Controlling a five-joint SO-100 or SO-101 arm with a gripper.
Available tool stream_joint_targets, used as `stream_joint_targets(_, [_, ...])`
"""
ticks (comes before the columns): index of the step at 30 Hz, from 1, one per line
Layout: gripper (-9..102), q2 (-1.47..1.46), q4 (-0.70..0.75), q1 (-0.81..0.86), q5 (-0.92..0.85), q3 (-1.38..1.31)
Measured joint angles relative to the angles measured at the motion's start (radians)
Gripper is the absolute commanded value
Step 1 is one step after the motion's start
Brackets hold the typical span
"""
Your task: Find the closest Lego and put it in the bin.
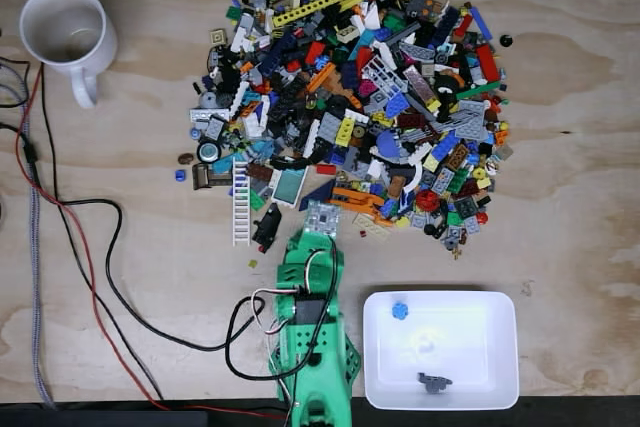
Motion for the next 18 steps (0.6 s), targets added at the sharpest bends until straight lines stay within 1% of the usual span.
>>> stream_joint_targets(2, [8,-0.132,0.071,-0.057,0.071,-0.130])
stream_joint_targets(5, [12,-0.324,0.146,-0.150,0.189,-0.316])
stream_joint_targets(10, [10,-0.552,0.216,-0.302,0.396,-0.525])
stream_joint_targets(13, [10,-0.689,0.201,-0.385,0.545,-0.623])
stream_joint_targets(18, [12,-0.881,0.094,-0.439,0.678,-0.650])
